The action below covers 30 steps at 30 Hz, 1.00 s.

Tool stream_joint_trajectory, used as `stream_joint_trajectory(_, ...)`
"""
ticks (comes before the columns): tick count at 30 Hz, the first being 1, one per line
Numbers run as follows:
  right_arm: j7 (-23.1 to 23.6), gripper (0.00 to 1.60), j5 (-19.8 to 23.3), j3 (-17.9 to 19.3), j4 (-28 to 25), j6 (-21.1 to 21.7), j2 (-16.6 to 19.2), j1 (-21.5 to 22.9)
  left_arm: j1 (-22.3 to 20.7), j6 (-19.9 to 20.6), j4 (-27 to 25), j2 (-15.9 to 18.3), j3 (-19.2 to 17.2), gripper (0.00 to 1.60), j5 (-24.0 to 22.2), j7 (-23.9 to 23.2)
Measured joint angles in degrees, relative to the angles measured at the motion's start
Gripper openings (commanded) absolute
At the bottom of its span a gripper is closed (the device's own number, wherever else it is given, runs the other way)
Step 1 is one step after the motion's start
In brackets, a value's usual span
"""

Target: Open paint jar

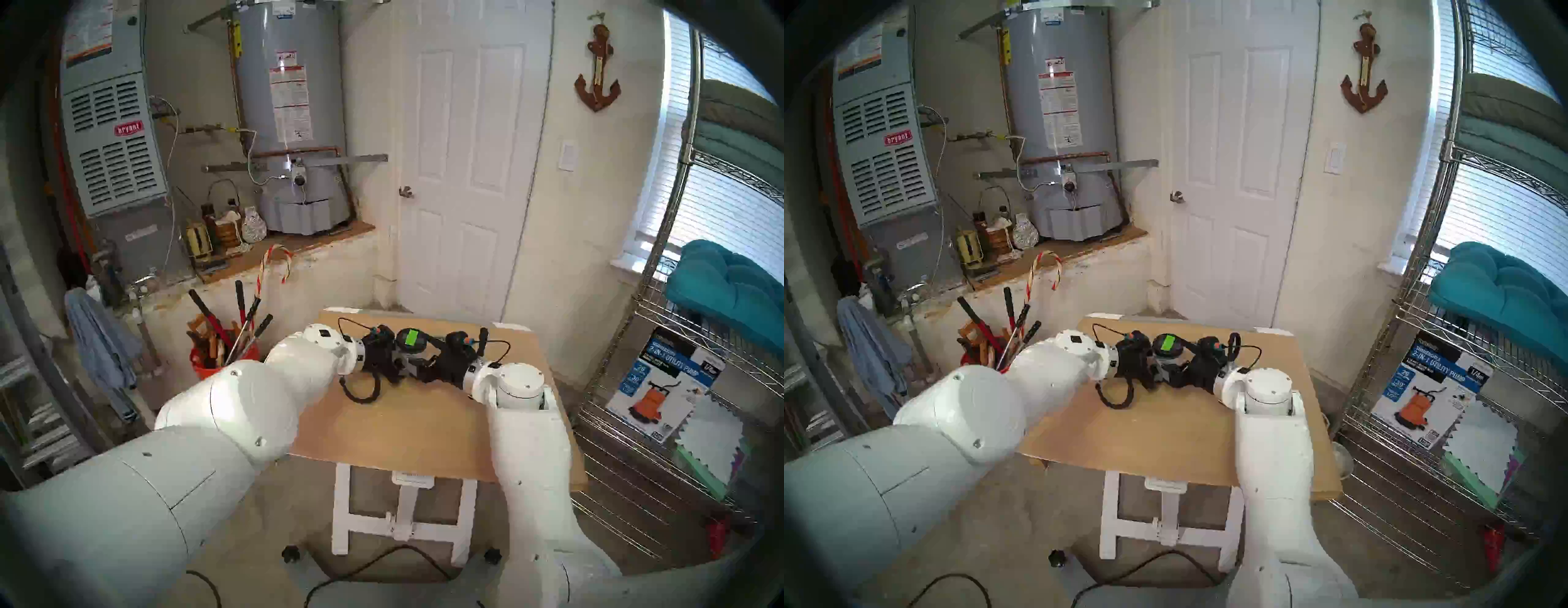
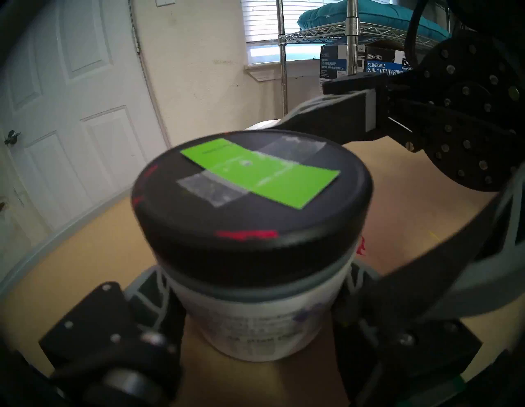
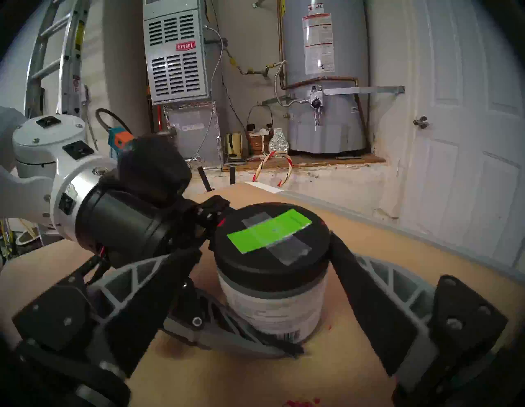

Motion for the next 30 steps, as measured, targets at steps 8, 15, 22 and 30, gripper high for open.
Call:
stream_joint_trajectory(8, -0.8, 1.60, 0.1, 0.0, 1.9, -1.5, 0.0, 0.4, -0.1, 0.0, 0.0, 0.1, 0.0, 0.00, 0.0, -0.1)
stream_joint_trajectory(15, -1.0, 1.60, 0.3, 0.2, 2.5, -2.4, -0.1, 0.7, -0.1, 0.1, 0.0, 0.3, 0.0, 0.00, 0.0, -0.3)
stream_joint_trajectory(22, -1.9, 1.60, 1.0, 0.6, 3.0, -3.0, -0.5, 0.9, -0.2, 0.1, 0.0, 0.3, 0.0, 0.00, 0.1, -0.4)
stream_joint_trajectory(30, -3.0, 1.60, 2.1, 0.7, 4.0, -4.2, -0.9, 1.0, -0.2, 0.2, 0.0, 0.2, 0.0, 0.00, 0.1, -0.3)
